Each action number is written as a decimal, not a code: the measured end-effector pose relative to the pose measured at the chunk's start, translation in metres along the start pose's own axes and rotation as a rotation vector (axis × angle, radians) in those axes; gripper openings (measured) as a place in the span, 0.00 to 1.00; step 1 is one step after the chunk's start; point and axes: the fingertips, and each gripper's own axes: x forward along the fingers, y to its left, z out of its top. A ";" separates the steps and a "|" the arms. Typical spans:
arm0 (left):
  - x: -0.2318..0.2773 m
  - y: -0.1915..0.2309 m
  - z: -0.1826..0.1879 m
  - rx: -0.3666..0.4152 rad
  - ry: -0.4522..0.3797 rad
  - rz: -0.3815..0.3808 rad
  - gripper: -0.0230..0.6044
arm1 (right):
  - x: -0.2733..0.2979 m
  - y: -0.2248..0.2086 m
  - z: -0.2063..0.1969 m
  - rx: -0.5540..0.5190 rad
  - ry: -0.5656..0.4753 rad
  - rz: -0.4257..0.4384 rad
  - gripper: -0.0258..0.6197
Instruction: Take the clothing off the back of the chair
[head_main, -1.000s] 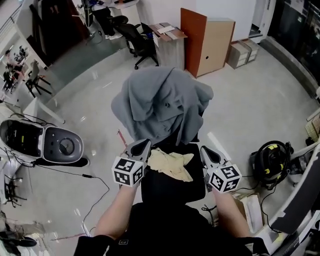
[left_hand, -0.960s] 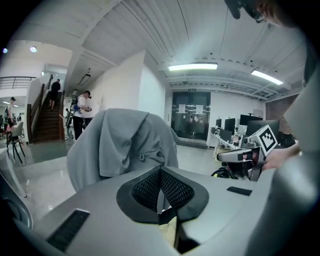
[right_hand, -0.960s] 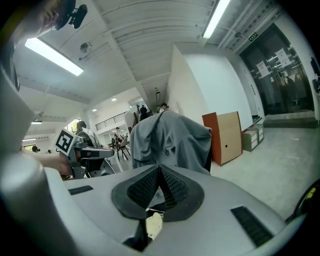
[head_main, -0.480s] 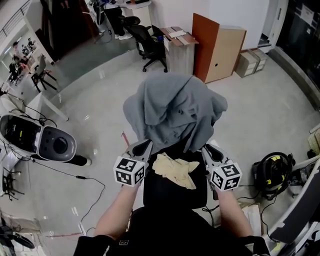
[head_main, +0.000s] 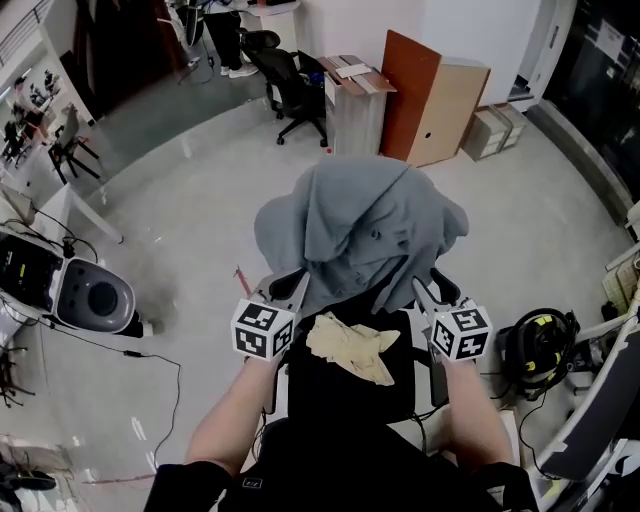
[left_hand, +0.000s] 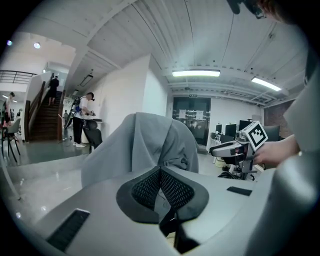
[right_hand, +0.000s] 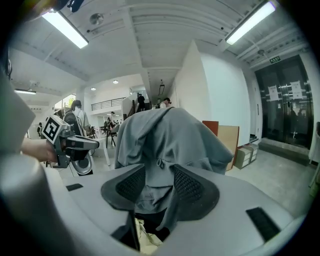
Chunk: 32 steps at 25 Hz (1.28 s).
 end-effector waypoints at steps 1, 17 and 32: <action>0.003 0.003 -0.002 0.000 0.003 -0.002 0.04 | 0.005 -0.002 0.003 -0.006 0.003 -0.006 0.34; 0.022 0.024 0.001 0.016 0.017 -0.052 0.04 | 0.067 -0.074 0.026 -0.005 0.058 -0.258 0.60; -0.011 0.037 -0.032 -0.010 0.048 -0.065 0.04 | 0.076 -0.087 0.023 -0.009 0.076 -0.447 0.42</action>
